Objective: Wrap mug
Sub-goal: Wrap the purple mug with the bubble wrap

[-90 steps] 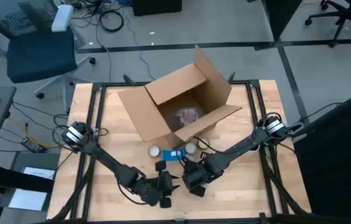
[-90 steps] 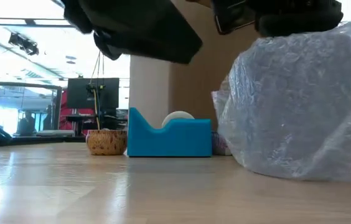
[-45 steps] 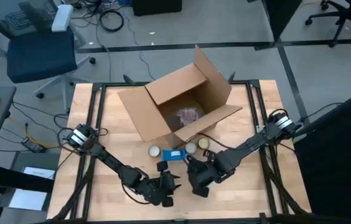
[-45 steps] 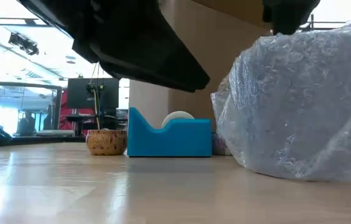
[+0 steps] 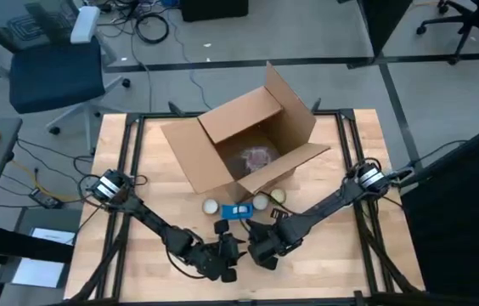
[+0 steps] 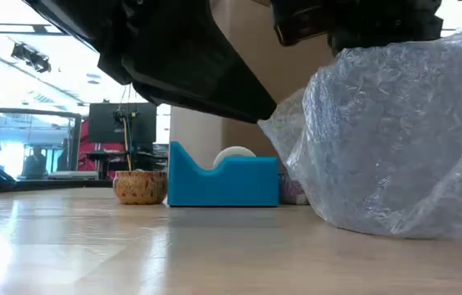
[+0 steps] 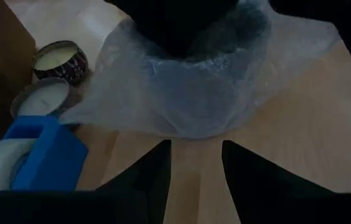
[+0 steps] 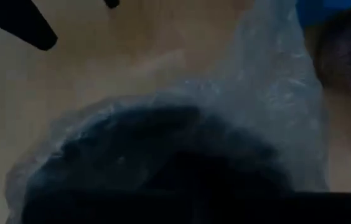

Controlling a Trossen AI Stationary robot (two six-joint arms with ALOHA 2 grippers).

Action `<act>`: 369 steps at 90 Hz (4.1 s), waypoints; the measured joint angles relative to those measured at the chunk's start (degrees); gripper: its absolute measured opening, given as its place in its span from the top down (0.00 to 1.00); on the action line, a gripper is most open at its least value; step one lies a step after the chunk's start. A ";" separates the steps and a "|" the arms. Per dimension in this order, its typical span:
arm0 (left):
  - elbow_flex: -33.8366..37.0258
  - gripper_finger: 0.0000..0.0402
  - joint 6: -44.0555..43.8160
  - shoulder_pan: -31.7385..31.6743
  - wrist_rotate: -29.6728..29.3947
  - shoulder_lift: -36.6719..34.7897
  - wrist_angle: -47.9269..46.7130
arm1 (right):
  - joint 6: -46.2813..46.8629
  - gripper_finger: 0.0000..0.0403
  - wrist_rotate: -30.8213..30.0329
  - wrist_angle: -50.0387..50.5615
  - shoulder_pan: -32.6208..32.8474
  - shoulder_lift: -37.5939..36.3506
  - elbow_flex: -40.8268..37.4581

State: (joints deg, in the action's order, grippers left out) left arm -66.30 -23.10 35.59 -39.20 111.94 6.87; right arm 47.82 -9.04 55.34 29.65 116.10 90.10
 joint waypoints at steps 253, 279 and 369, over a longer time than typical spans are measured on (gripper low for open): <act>0.00 0.68 -1.34 -0.37 -0.01 -0.02 -1.87 | 5.25 1.00 0.04 -6.21 4.35 -8.85 -2.69; 0.00 0.68 -2.58 -0.37 0.00 -0.02 -2.06 | 8.92 1.00 -5.86 -0.54 5.99 -9.41 -3.94; 0.00 0.68 0.07 0.78 0.04 -1.11 -1.11 | -1.22 1.00 -4.32 -10.42 7.03 -10.76 -2.87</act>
State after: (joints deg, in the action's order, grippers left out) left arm -66.30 -23.03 36.37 -39.16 110.83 5.76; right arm 46.60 -13.36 44.92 36.68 105.34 87.23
